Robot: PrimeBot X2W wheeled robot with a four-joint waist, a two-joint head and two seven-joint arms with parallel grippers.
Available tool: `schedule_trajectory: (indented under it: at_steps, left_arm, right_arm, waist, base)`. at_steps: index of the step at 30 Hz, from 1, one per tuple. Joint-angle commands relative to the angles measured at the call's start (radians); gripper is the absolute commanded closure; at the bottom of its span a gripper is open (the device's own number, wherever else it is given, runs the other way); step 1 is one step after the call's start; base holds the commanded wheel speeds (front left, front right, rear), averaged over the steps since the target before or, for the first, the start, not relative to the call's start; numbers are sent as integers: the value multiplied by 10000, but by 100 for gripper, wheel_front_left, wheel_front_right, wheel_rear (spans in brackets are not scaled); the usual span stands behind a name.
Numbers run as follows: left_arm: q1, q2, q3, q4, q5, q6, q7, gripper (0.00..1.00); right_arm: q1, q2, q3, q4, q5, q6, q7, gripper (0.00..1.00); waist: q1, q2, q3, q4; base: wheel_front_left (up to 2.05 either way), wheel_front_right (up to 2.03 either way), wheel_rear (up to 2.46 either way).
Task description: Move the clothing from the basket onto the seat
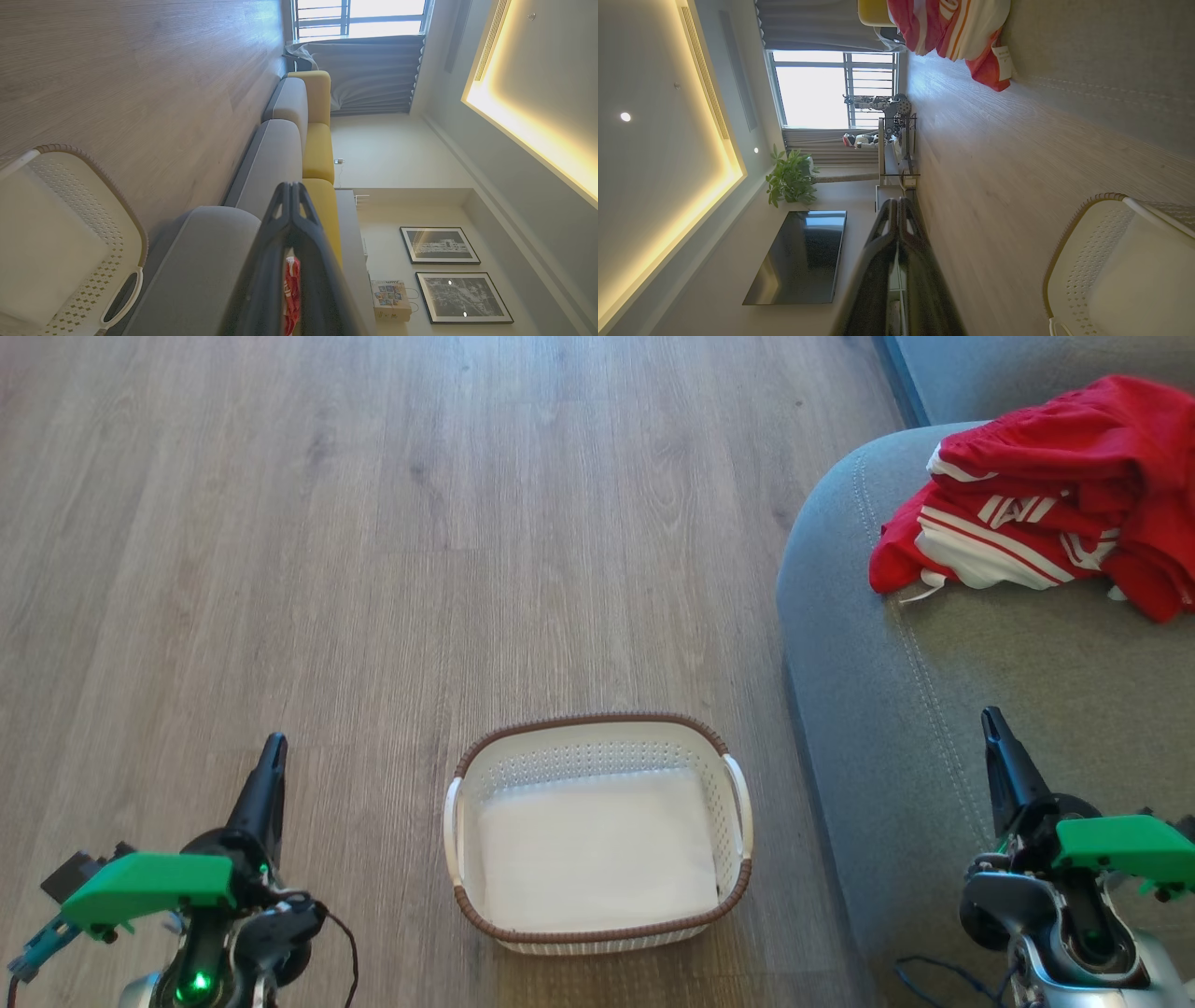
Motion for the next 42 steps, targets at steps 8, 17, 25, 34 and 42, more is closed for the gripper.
schedule_trajectory:
  at_steps: [8,17,25,34,42]
  left_arm:
    - [-512,89,323,-341,-38,-54,65,100]
    - [-512,89,323,-341,-38,-54,65,100]
    - [-512,89,323,-342,-38,-54,65,100]
    - [-512,89,323,-343,-38,-54,65,100]
    - [-511,89,323,-344,-39,-54,65,100]
  right_arm:
    - [-412,-258,343,-341,186,4,-83,100]
    - [-404,-342,460,-353,289,4,-172,100]
    - [-398,-415,559,-366,377,4,-248,100]
    - [-389,-516,697,-384,501,4,-355,100]
    - [-382,-616,833,-404,621,4,-460,100]
  waist:
    - [0,0,0,1]
    - [0,0,1,1]
    - [0,0,1,1]
    - [0,0,1,2]
    - [0,0,2,2]
  base:
    - [0,0,0]
    - [0,0,0]
    - [0,0,0]
    - [0,0,0]
    - [0,0,0]
